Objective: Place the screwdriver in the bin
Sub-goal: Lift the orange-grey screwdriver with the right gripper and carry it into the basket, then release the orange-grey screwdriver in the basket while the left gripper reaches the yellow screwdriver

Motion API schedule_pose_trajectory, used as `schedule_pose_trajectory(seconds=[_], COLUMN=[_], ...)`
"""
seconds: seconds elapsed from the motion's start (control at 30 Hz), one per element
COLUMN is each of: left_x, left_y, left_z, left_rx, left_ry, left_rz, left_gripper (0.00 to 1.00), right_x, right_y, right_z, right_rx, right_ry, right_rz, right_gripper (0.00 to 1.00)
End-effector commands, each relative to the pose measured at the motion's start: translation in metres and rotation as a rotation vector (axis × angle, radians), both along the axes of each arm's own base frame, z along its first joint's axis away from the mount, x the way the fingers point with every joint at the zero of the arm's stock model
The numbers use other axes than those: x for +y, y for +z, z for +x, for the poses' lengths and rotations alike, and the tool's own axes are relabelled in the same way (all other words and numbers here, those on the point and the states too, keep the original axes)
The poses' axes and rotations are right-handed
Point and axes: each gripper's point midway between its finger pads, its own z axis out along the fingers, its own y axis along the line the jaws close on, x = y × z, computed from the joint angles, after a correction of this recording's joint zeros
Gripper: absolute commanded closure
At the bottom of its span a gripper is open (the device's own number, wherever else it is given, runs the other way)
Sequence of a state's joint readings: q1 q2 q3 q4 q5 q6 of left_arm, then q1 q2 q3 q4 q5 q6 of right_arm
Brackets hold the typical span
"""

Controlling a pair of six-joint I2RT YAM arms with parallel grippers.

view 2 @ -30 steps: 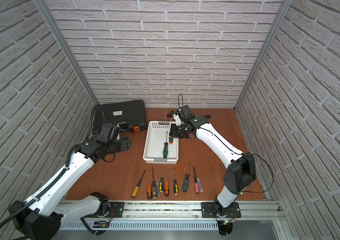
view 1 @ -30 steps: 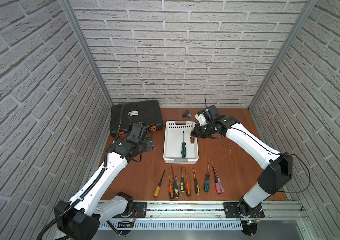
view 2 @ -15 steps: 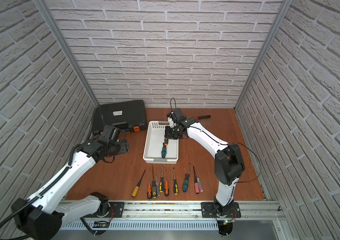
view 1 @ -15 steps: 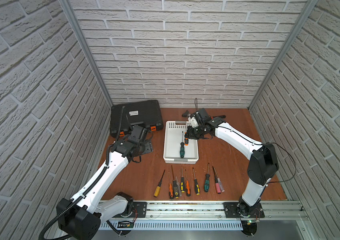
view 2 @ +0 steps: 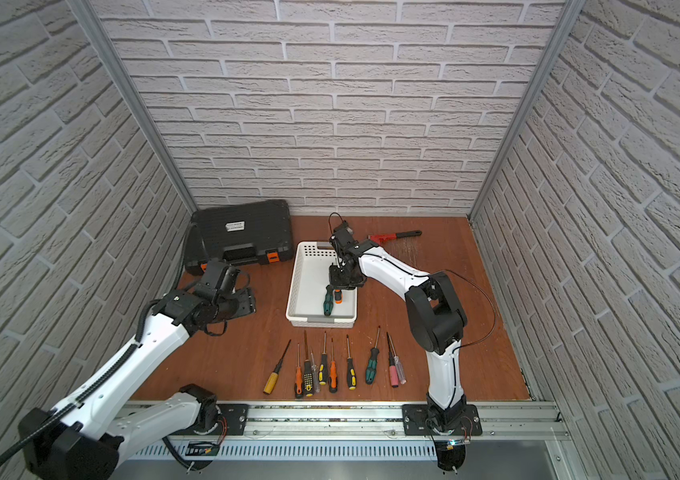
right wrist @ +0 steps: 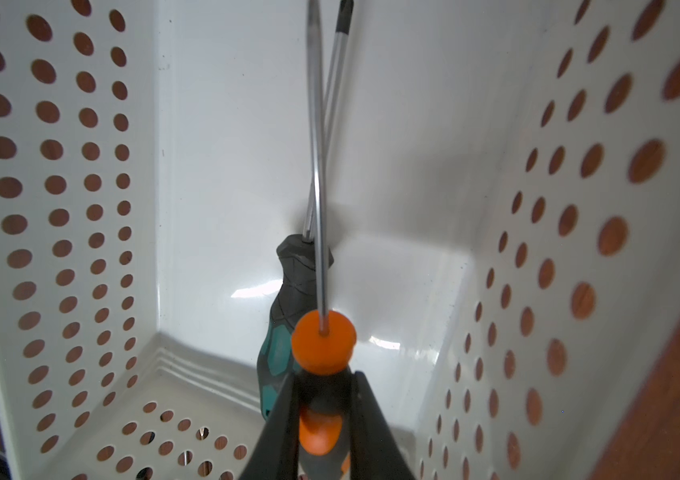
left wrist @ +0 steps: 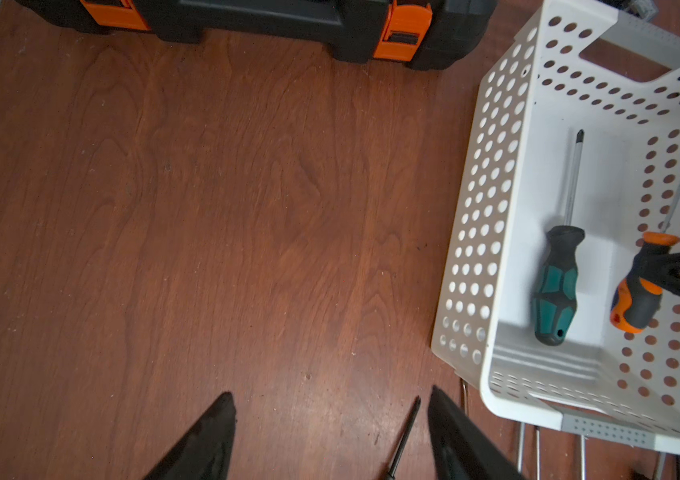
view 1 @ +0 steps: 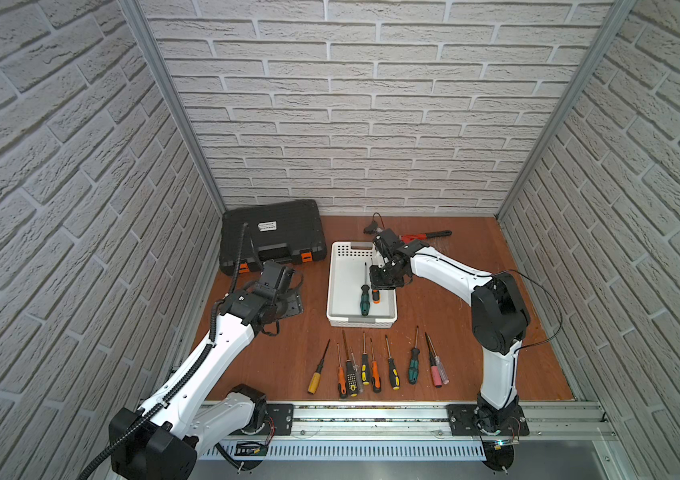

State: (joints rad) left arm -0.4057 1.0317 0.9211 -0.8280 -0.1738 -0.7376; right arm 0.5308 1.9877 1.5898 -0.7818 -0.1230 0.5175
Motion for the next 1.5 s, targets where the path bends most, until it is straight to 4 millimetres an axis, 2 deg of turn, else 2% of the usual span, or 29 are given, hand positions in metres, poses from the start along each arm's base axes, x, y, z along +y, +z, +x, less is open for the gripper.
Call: schedule_pose_trajectory(seconds=[0.0, 0.13, 0.43, 0.53, 0.63, 0.73, 0.9, 1.03, 1.07, 1.1, 1.27, 1.33, 1.47], left_x=[0.002, 0.003, 0.0, -0.004, -0.006, -0.008, -0.018, -0.028, -0.032, -0.036, -0.051, -0.06, -0.072], left_y=[0.0, -0.008, -0.022, -0.026, -0.03, -0.033, -0.041, -0.059, -0.063, -0.066, -0.074, -0.083, -0.103], left_z=[0.001, -0.004, -0.02, -0.024, -0.029, -0.033, -0.044, -0.064, -0.069, -0.074, -0.096, -0.105, -0.122], left_rx=[-0.029, -0.018, 0.015, 0.039, 0.06, 0.07, 0.112, 0.194, 0.211, 0.225, 0.284, 0.318, 0.354], left_ry=[0.011, 0.011, -0.011, -0.027, -0.037, -0.046, -0.083, -0.12, -0.135, -0.147, -0.215, -0.251, -0.325], left_rz=[-0.015, -0.017, -0.057, -0.075, -0.085, -0.095, -0.139, -0.146, -0.148, -0.149, -0.082, -0.065, 0.018], left_gripper=[0.27, 0.27, 0.27, 0.27, 0.27, 0.28, 0.3, 0.36, 0.37, 0.38, 0.4, 0.4, 0.41], right_x=[0.0, 0.002, 0.0, -0.001, 0.0, 0.0, 0.004, 0.02, 0.025, 0.029, 0.046, 0.046, 0.045], right_y=[-0.008, -0.022, -0.034, -0.037, -0.034, -0.027, 0.001, 0.041, 0.066, 0.079, 0.13, 0.137, 0.135], right_z=[-0.003, -0.008, -0.007, -0.008, -0.007, -0.004, 0.0, 0.007, 0.007, 0.006, -0.017, -0.029, -0.047], right_rx=[0.02, 0.048, 0.072, 0.077, 0.068, 0.045, -0.014, -0.101, -0.15, -0.178, -0.282, -0.306, -0.32], right_ry=[0.0, 0.001, -0.009, -0.01, -0.005, -0.001, 0.022, 0.074, 0.09, 0.105, 0.187, 0.204, 0.219], right_rz=[-0.047, -0.068, -0.098, -0.104, -0.101, -0.098, -0.077, -0.036, -0.007, 0.009, 0.086, 0.118, 0.195], right_gripper=[0.94, 0.94, 0.92, 0.85, 0.67, 0.63, 0.64, 0.64, 0.64, 0.64, 0.63, 0.63, 0.64])
